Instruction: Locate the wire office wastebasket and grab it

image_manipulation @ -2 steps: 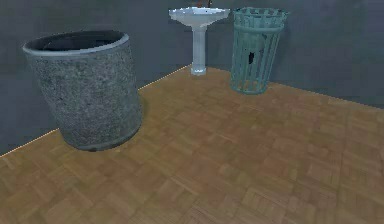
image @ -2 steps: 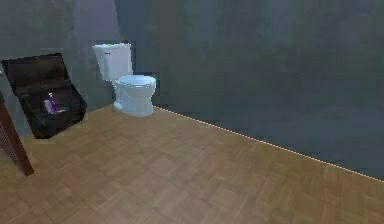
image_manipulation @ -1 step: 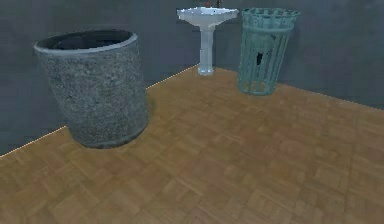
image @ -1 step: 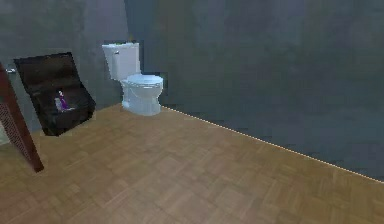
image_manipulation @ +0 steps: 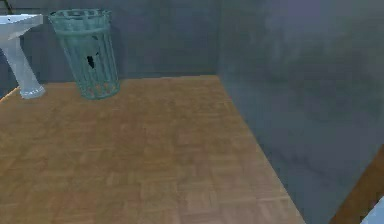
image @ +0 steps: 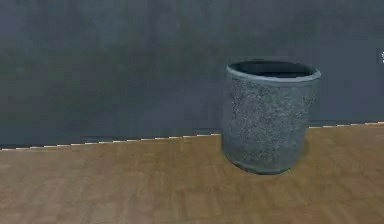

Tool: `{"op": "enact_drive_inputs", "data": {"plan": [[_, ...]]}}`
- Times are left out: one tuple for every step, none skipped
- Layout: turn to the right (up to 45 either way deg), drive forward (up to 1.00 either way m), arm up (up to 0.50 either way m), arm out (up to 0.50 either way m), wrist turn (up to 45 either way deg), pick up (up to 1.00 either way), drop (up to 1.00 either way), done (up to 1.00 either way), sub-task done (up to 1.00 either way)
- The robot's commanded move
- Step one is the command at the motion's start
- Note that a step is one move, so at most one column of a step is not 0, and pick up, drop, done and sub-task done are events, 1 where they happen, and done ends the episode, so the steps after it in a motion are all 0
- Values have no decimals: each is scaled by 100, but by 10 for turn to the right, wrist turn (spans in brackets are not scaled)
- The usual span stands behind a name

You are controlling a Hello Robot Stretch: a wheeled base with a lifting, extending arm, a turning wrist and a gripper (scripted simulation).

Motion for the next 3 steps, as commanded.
{"op": "enact_drive_inputs", "data": {"plan": [[450,0,0,0,0,0,0,0,0],[150,0,0,0,0,0,0,0,0],[0,10,0,0,0,0,0,0,0]]}}
